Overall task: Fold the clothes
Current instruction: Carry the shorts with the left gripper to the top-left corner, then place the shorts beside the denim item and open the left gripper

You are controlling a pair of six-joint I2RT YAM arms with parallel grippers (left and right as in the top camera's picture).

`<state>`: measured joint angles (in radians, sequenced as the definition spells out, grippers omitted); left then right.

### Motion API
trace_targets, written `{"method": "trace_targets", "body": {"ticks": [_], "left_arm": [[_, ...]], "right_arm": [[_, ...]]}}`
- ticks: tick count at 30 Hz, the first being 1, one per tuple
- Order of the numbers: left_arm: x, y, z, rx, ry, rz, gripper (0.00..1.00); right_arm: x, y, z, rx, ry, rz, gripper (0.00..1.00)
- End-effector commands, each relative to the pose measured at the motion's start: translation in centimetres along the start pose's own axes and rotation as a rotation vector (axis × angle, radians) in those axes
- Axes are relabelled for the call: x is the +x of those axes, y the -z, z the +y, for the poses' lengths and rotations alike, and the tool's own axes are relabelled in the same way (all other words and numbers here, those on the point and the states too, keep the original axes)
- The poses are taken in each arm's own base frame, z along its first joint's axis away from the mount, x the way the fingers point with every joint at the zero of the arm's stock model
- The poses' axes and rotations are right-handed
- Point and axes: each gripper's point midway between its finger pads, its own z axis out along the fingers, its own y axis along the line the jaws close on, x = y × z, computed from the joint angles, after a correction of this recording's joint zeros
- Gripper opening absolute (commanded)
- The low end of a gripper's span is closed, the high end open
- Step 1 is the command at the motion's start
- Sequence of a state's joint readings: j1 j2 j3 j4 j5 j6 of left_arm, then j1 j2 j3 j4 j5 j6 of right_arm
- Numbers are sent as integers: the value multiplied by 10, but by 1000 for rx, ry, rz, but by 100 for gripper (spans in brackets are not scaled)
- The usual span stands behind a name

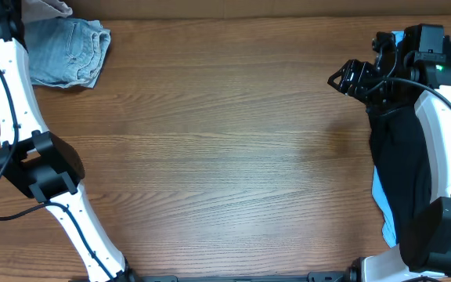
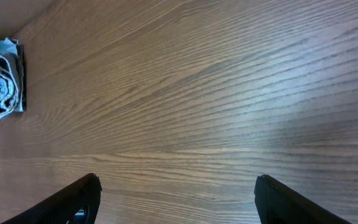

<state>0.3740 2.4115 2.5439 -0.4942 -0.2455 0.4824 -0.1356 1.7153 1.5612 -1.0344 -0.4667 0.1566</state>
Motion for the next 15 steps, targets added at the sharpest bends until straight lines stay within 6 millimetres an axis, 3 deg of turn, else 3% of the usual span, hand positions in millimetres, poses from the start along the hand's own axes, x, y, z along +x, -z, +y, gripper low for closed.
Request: {"method": "trace_targets", "body": {"ticks": [1, 3, 7, 8, 12, 15], "left_arm": [[-19, 16, 25, -38, 10, -48, 4], [-8, 11, 18, -24, 3, -23, 4], [49, -7, -26, 67, 18, 127, 5], [65, -8, -46, 115, 35, 177, 4], [96, 5, -109, 324, 13, 279, 4], [102, 23, -145, 417, -17, 337, 4]], "right_arm": [[0, -1, 0, 2, 7, 0, 83], [0, -1, 0, 1, 7, -1, 83], [-1, -1, 0, 1, 10, -5, 83], [-2, -1, 1, 0, 12, -8, 83], [-2, -1, 1, -1, 12, -10, 83], [-2, -1, 1, -1, 12, -9, 83]]}}
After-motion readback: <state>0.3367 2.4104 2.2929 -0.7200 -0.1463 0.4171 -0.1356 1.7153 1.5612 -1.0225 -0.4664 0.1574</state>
